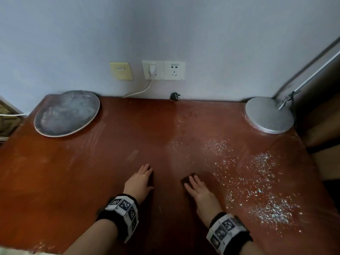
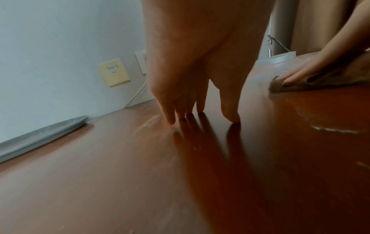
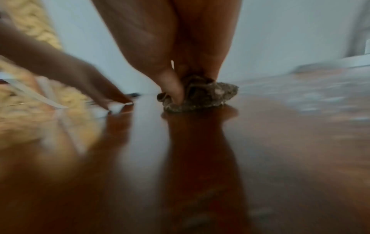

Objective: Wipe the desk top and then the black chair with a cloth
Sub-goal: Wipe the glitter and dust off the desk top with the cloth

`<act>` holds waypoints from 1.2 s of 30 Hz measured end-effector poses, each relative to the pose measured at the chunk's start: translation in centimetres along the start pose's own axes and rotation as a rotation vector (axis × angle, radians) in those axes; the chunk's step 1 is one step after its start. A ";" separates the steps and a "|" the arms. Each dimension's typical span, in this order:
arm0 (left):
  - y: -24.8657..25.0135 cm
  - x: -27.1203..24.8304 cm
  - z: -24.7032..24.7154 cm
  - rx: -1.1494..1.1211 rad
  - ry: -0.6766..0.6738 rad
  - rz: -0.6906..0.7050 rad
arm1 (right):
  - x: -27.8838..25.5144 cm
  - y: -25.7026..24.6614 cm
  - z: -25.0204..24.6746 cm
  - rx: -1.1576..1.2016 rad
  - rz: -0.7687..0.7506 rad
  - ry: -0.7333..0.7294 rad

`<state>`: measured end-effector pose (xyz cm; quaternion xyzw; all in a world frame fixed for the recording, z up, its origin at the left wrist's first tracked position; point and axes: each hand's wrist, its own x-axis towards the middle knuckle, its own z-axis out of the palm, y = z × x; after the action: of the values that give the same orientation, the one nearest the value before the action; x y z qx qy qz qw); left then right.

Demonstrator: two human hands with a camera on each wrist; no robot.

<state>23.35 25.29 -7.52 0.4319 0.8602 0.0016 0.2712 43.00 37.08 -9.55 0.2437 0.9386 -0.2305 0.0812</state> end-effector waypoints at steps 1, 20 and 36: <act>0.0 0.2 0.0 -0.008 0.003 -0.006 | -0.1 -1.3 0.5 -0.022 -0.126 -0.001; -1.1 6.4 -4.4 -0.016 0.045 -0.003 | 5.1 -2.3 1.1 -0.267 -0.462 -0.186; -0.7 10.3 -4.9 -0.109 -0.006 -0.030 | 14.2 4.9 -5.5 0.053 0.009 0.036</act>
<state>15.60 33.65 -8.34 0.4037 0.8643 0.0431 0.2968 32.85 49.39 -10.41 0.2541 0.9323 -0.2505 0.0587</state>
